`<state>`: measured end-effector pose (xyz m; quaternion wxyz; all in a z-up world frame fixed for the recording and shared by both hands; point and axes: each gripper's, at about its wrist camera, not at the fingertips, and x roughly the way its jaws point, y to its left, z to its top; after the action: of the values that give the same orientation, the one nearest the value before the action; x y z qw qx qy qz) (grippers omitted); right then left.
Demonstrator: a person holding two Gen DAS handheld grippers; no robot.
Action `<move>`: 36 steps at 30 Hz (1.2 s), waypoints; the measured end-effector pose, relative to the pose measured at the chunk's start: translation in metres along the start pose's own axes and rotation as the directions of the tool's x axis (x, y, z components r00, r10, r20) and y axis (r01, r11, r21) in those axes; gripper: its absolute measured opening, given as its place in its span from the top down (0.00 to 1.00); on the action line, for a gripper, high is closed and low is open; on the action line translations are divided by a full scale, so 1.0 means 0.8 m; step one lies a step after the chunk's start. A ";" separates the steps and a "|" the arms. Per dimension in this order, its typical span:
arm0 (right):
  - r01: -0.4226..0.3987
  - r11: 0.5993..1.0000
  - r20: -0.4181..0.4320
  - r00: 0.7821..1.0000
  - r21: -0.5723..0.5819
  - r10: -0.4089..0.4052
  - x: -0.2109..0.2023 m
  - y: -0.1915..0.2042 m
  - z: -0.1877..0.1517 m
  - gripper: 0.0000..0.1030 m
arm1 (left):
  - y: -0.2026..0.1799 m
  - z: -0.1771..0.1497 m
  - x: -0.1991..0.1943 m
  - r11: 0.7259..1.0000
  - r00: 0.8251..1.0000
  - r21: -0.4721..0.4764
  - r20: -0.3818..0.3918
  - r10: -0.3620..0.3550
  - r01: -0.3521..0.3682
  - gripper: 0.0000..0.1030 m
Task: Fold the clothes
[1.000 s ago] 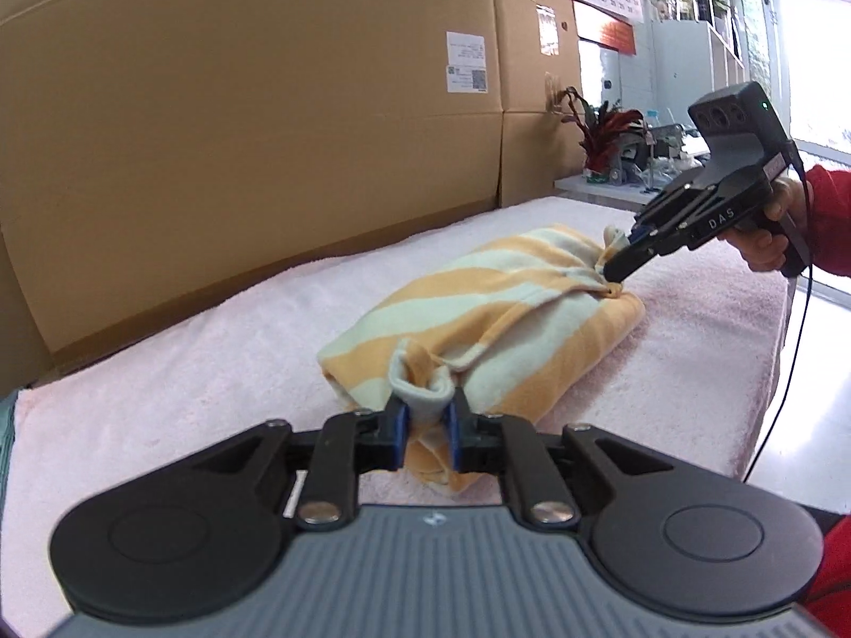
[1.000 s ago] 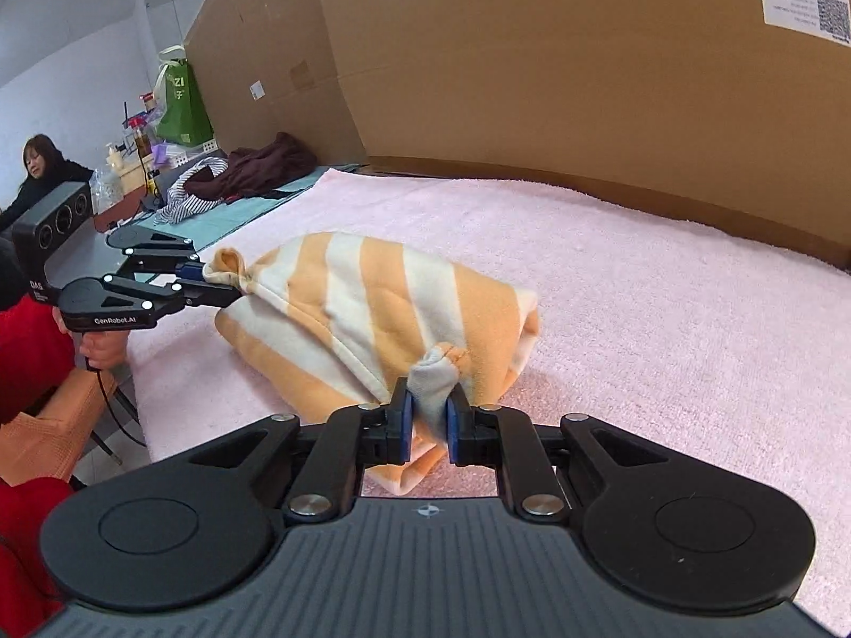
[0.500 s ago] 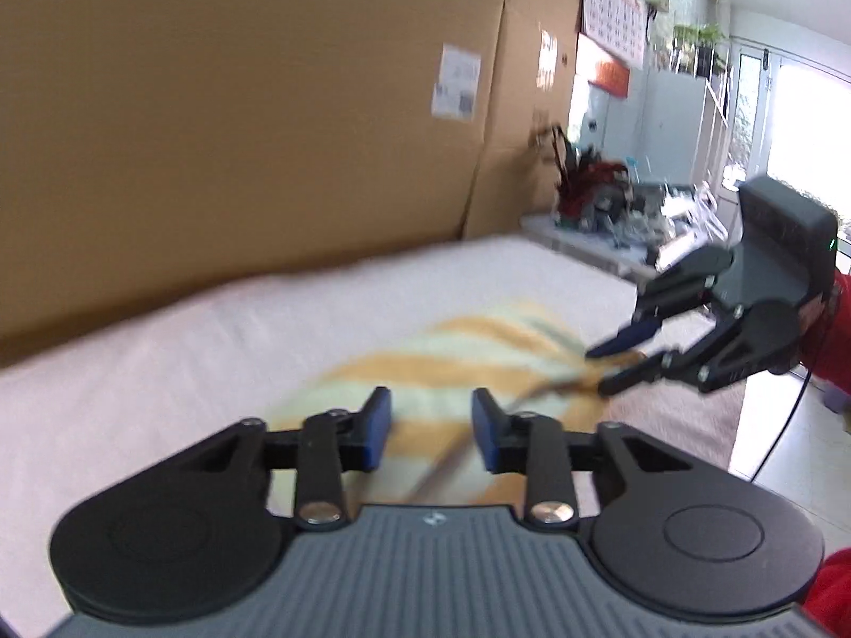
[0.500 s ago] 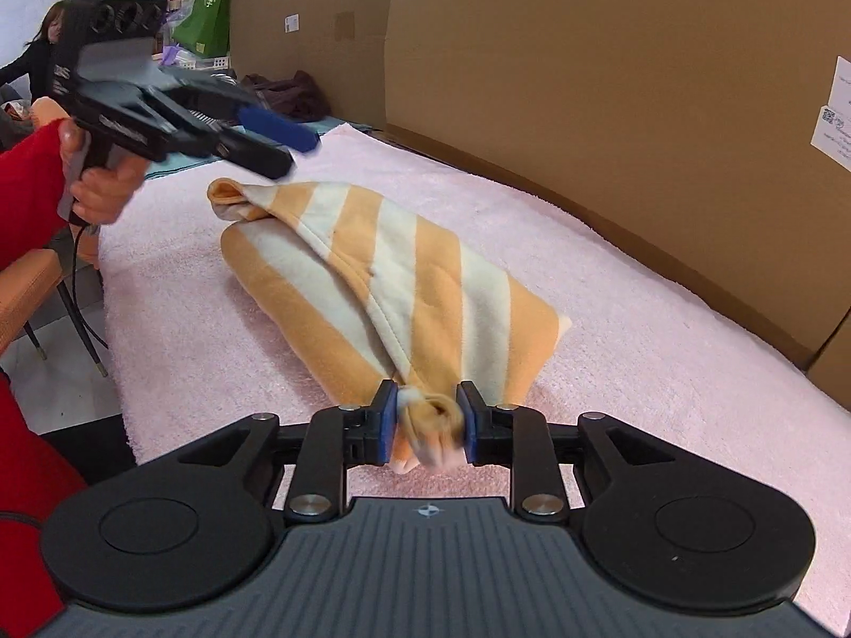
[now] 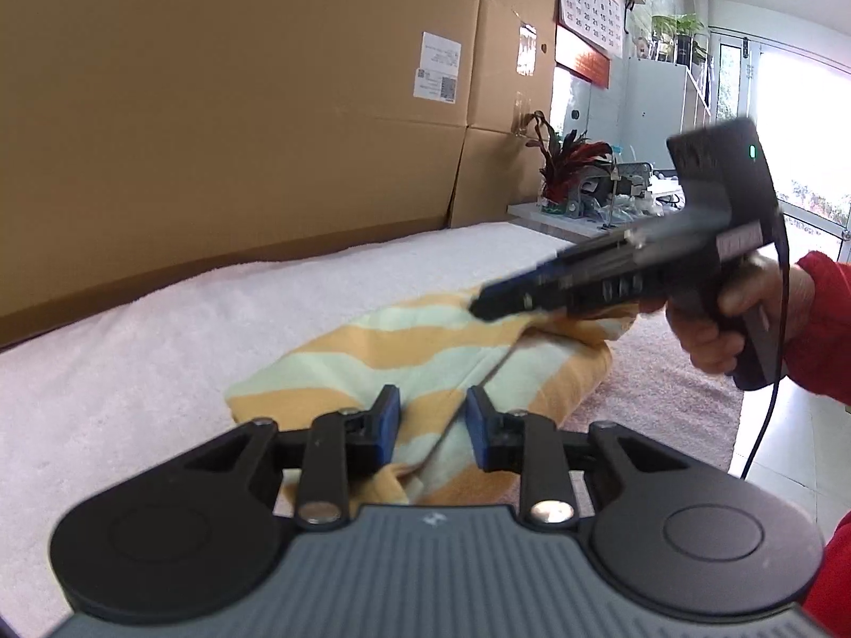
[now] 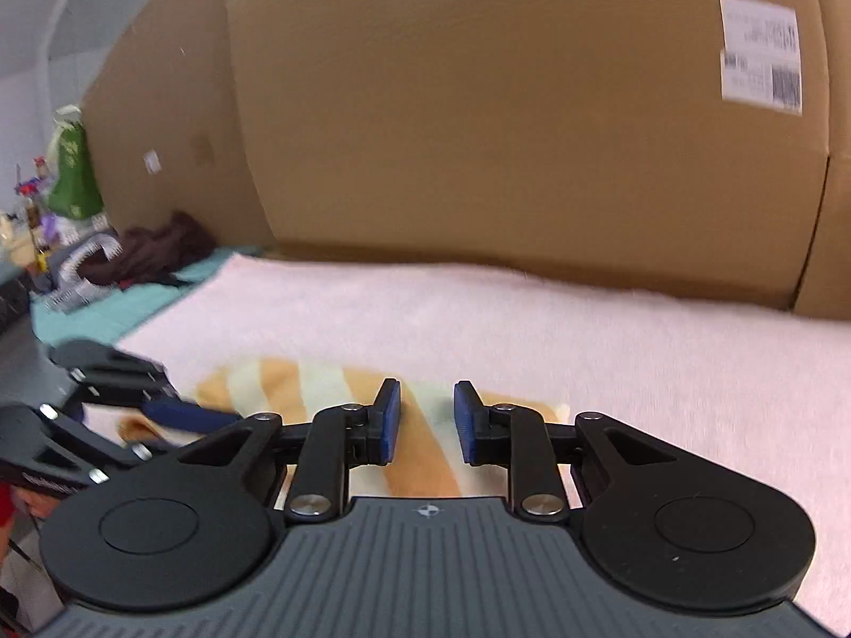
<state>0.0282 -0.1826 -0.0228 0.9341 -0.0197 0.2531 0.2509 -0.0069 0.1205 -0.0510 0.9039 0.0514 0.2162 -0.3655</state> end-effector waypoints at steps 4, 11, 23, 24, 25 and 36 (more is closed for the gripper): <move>0.072 0.992 0.033 0.997 -0.108 -0.069 -0.012 0.022 -0.024 0.78 | 0.002 0.008 -0.011 1.000 1.000 -0.014 0.017 -0.017 0.018 0.73; 0.132 0.991 0.084 0.988 -0.026 -0.130 -0.040 0.026 -0.052 0.77 | -0.001 0.024 -0.015 0.998 0.999 -0.066 0.043 -0.015 0.018 0.69; 0.114 0.988 0.216 0.967 0.105 -0.135 -0.069 0.022 -0.026 0.75 | -0.022 0.025 -0.034 0.994 0.988 -0.052 0.115 0.103 -0.098 0.48; 0.104 0.986 0.226 0.965 0.133 -0.132 -0.069 0.022 -0.022 0.75 | -0.021 0.025 -0.026 0.992 0.988 -0.071 0.106 0.112 -0.105 0.48; 0.101 0.984 0.224 0.966 0.145 -0.132 -0.065 0.023 -0.021 0.75 | -0.018 0.023 -0.015 0.990 0.990 -0.087 0.076 0.115 -0.109 0.49; 0.133 0.981 0.140 0.978 0.139 -0.153 -0.048 0.038 -0.036 0.73 | -0.032 0.017 -0.014 0.980 0.981 -0.093 0.061 0.182 -0.176 0.47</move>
<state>-0.0281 -0.1780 -0.0266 0.9655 0.0417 0.1957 0.1669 -0.0265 0.1059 -0.0321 0.9415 0.0184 0.1948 -0.2744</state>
